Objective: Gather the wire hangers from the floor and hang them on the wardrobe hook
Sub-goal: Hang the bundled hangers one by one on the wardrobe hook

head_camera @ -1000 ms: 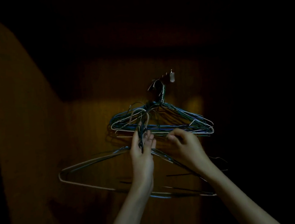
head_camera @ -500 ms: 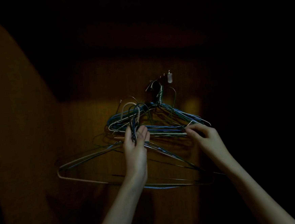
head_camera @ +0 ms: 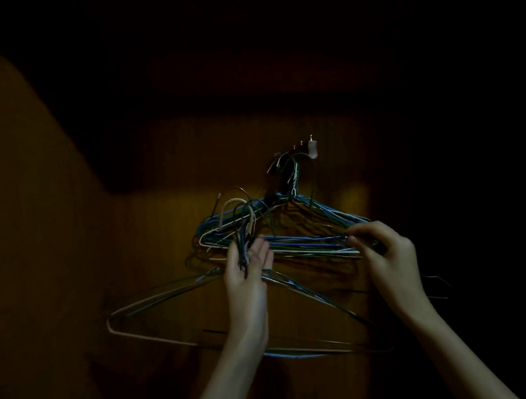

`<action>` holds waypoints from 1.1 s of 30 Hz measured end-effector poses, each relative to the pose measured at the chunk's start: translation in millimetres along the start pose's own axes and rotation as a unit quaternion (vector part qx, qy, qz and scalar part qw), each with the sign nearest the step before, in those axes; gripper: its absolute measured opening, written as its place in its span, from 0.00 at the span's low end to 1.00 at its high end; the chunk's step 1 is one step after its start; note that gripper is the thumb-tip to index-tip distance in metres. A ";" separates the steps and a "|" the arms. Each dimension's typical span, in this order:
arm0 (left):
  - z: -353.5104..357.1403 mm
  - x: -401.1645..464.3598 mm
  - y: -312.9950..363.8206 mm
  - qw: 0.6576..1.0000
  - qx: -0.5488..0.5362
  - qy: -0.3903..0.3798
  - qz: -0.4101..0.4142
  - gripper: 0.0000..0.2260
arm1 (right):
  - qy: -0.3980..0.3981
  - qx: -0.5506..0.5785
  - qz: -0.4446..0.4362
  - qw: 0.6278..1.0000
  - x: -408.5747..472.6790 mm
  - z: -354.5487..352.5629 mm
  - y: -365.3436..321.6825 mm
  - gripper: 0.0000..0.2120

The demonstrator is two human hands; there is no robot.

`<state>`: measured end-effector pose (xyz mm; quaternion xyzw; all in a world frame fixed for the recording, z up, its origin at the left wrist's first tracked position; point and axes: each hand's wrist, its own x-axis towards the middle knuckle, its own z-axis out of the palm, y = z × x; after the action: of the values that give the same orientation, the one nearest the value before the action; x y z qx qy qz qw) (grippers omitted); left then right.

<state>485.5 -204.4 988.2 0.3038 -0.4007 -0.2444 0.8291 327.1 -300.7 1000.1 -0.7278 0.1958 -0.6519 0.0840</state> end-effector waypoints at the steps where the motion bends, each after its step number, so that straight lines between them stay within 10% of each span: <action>1: -0.3 2.4 -0.6 1.000 0.001 0.000 0.002 0.18 | 0.010 0.004 -0.002 1.000 4.1 0.0 -0.5 0.08; 23: -7.4 39.2 -0.5 0.999 0.002 0.006 0.043 0.19 | -0.054 0.017 0.245 0.968 108.1 71.9 74.3 0.07; 33: -9.2 36.6 -5.2 0.999 0.005 -0.003 0.041 0.17 | -0.063 -0.048 0.229 0.970 102.5 72.3 81.3 0.05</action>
<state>512.6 -228.8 998.9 0.2906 -0.4171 -0.2088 0.8355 391.3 -424.6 1053.5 -0.7064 0.3829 -0.5578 0.2079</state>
